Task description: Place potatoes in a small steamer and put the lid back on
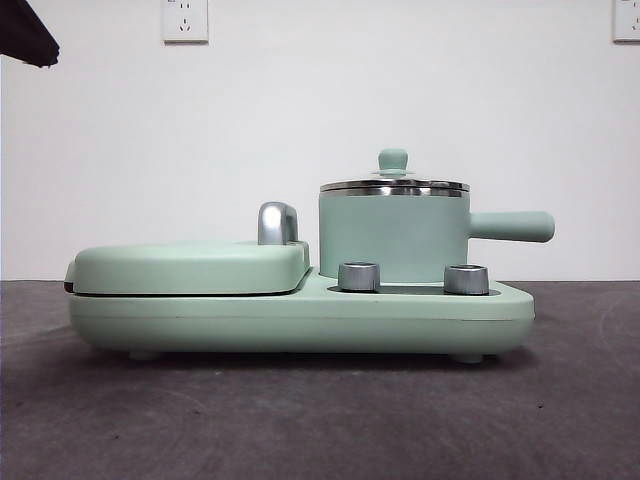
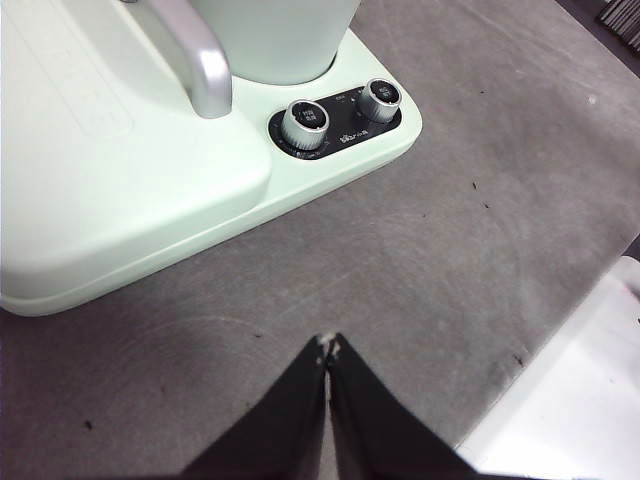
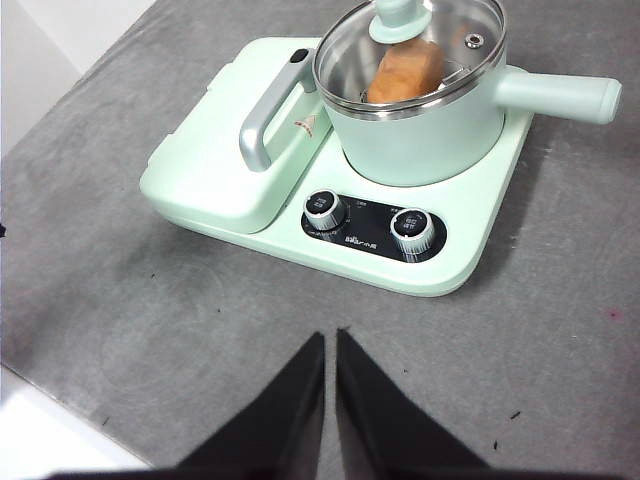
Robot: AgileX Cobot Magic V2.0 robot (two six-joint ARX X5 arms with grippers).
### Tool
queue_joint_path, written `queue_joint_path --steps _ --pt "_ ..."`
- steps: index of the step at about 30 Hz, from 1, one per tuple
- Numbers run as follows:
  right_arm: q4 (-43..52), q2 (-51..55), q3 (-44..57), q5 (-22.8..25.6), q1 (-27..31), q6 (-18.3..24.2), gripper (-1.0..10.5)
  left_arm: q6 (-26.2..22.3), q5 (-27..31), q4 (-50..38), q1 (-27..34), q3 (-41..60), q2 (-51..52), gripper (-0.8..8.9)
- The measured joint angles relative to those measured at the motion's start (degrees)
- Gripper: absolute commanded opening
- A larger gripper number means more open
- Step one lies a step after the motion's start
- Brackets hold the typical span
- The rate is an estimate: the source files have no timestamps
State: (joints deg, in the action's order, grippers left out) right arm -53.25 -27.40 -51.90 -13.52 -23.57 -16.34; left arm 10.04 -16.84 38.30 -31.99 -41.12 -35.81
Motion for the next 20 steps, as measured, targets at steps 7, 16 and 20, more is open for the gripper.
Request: queue_joint_path --steps 7,16,20 --pt "0.00 0.00 0.00 0.02 0.00 0.00 0.2 -0.13 0.07 -2.01 4.09 1.42 6.21 0.06" --pt "0.02 0.00 0.00 0.02 0.00 0.00 0.2 -6.32 4.24 -25.42 20.70 23.65 20.24 0.06" --pt "0.02 0.00 0.00 0.02 0.00 0.00 0.2 -6.36 11.15 -30.14 25.29 33.29 26.43 0.06"
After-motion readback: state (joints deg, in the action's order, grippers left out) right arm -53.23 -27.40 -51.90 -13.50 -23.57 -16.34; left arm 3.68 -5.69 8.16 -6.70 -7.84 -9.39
